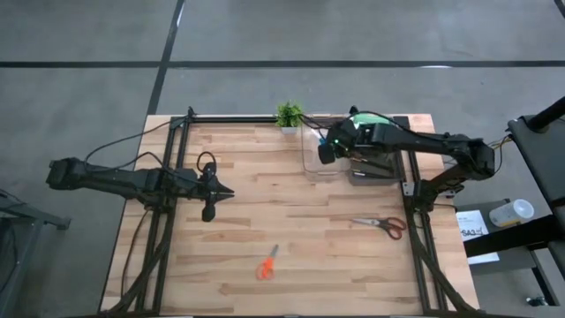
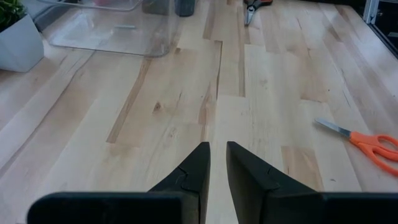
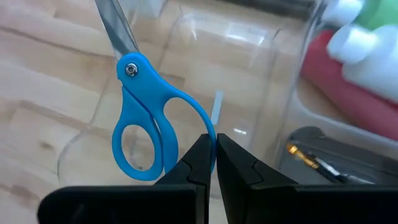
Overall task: Pick & Place Paint Supplies
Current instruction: Put the blue scissors into the left transparent bin, then put the black scissors into the left transparent bin
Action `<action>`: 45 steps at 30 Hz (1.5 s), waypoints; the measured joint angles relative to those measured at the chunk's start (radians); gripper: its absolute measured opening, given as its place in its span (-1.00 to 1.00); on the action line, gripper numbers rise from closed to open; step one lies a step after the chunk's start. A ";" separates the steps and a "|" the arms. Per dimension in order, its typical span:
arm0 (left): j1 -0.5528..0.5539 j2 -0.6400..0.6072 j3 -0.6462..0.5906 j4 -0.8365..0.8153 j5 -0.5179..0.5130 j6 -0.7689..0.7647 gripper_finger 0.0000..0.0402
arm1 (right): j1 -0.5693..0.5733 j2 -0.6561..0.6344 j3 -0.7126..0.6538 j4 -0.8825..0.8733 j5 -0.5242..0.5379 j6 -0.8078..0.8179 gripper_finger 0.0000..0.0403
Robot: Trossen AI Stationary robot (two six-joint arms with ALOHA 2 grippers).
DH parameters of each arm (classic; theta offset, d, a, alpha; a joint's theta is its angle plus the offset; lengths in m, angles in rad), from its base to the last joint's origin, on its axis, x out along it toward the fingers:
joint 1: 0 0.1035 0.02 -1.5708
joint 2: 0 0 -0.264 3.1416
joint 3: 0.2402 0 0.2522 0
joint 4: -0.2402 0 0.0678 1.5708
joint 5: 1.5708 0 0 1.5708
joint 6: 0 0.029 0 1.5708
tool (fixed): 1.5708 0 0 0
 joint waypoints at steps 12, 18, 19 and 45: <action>0.000 0.000 0.000 -0.006 0.000 0.000 -0.69 | -0.014 0.000 -0.178 0.266 -0.032 0.040 -0.93; 0.000 0.000 0.000 -0.007 0.000 0.000 -0.69 | -0.031 0.000 -0.222 0.267 -0.034 0.061 -0.93; 0.000 0.000 0.000 -0.007 0.000 0.000 -0.69 | -0.030 0.000 -0.228 0.267 -0.038 0.058 -0.93; 0.000 0.000 0.000 -0.007 0.000 0.000 -0.69 | -0.029 0.000 -0.241 0.291 -0.055 0.027 -0.18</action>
